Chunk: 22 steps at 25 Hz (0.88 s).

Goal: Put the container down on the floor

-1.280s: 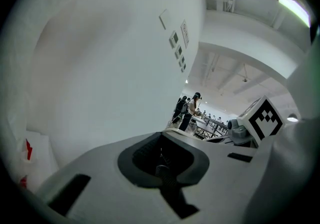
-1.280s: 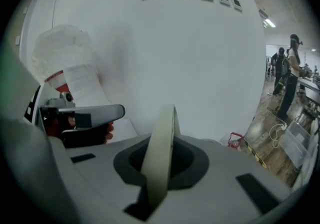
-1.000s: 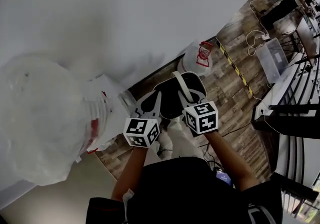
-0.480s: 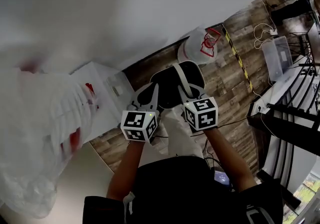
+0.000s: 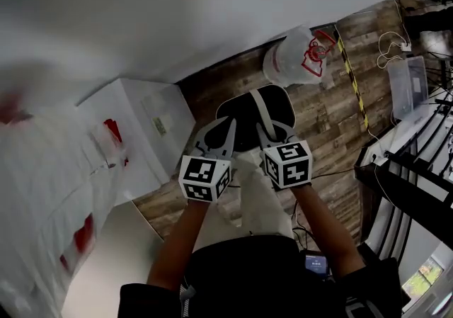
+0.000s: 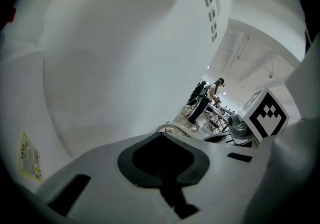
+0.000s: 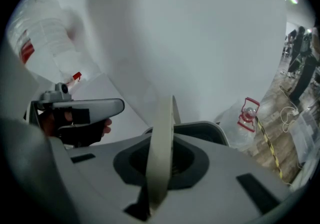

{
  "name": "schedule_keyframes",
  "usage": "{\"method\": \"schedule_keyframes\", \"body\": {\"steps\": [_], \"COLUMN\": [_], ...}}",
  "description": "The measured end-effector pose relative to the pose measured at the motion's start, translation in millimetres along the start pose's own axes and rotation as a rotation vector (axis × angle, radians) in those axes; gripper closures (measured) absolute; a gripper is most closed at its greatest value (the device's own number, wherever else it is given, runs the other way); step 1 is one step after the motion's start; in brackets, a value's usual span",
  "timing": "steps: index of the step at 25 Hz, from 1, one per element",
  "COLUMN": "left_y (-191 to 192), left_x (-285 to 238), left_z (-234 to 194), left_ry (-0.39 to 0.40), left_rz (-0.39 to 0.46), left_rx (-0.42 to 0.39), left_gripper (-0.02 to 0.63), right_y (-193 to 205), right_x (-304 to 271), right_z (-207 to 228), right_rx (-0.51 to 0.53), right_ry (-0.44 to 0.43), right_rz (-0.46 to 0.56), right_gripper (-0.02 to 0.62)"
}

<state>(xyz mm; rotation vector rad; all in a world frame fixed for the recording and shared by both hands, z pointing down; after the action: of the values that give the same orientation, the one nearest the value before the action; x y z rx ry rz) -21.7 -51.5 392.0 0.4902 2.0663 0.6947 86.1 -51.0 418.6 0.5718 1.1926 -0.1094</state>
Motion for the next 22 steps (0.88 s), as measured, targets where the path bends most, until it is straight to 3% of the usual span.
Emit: {"method": "schedule_keyframes", "body": {"steps": [12, 22], "left_y": [36, 82], "left_x": [-42, -69], "left_z": [-53, -84], "left_ry": [-0.061, -0.070], "left_rz": [-0.032, -0.058], "left_rx": [0.077, 0.188], "left_gripper": [0.589, 0.589], "right_y": [13, 28], "right_x": [-68, -121], "right_z": [14, 21], "right_rx": [-0.042, -0.070], "right_ry": [-0.030, -0.036], "right_rz": [-0.043, -0.094], "right_gripper": [0.561, 0.561]}}
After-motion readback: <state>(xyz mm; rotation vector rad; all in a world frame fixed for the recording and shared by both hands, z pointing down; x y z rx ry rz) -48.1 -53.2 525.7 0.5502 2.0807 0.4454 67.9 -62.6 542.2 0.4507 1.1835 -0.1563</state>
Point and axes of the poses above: the fingertips, and each gripper's own axes: x backward along the fingers, z to its right, y out of its underside, the point moved 3 cm from there along x, backward along the fingers, and after that the axes turned 11 degrees about -z, right-handed, at the moved point
